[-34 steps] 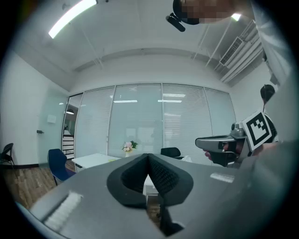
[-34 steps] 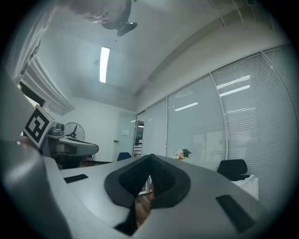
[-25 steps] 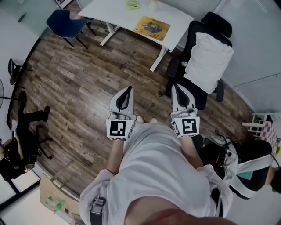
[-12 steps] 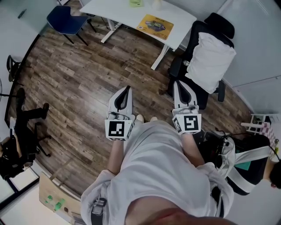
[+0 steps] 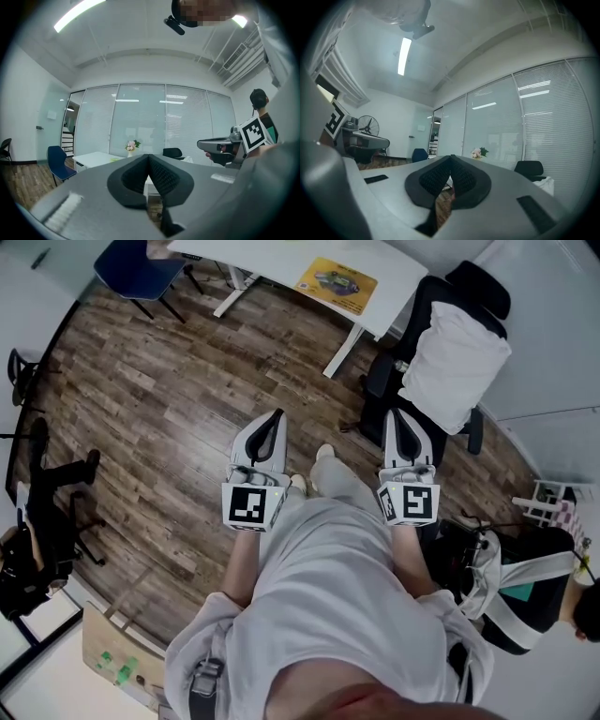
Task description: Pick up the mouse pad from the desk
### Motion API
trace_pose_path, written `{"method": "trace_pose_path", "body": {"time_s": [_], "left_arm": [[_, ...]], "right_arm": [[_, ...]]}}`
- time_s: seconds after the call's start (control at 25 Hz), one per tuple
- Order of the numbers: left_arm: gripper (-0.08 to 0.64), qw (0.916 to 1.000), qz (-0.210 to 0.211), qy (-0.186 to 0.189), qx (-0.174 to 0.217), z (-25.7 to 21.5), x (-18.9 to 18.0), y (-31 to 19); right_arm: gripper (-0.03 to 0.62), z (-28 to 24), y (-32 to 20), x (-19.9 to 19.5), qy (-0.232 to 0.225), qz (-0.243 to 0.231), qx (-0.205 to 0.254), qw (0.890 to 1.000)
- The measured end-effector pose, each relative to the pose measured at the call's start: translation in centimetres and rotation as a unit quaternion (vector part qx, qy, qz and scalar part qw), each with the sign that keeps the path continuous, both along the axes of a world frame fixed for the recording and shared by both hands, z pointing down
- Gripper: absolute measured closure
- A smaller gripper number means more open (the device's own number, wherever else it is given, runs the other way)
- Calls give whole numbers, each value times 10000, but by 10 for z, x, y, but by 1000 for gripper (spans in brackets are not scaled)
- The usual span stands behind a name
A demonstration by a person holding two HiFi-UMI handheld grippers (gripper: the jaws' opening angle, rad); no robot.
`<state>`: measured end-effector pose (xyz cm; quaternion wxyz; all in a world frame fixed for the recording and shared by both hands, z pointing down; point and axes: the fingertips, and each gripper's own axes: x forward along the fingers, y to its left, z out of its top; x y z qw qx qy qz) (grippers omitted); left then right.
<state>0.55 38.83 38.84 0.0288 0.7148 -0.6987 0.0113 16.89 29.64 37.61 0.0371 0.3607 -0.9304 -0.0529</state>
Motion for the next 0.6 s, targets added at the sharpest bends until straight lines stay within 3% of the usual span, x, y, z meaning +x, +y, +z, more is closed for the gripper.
{"method": "trace_pose_path", "body": {"time_s": [0.32,0.6], "left_arm": [[572,9994,-147,-111,-292,14,-24,-63],[572,9980,-203,-328,-501,33,-51,-168]], "right_arm": [[592,13,-77,-21,-200,3,-148,9997],[592,19,-184,-34,-334,-5,-226,9992]]}}
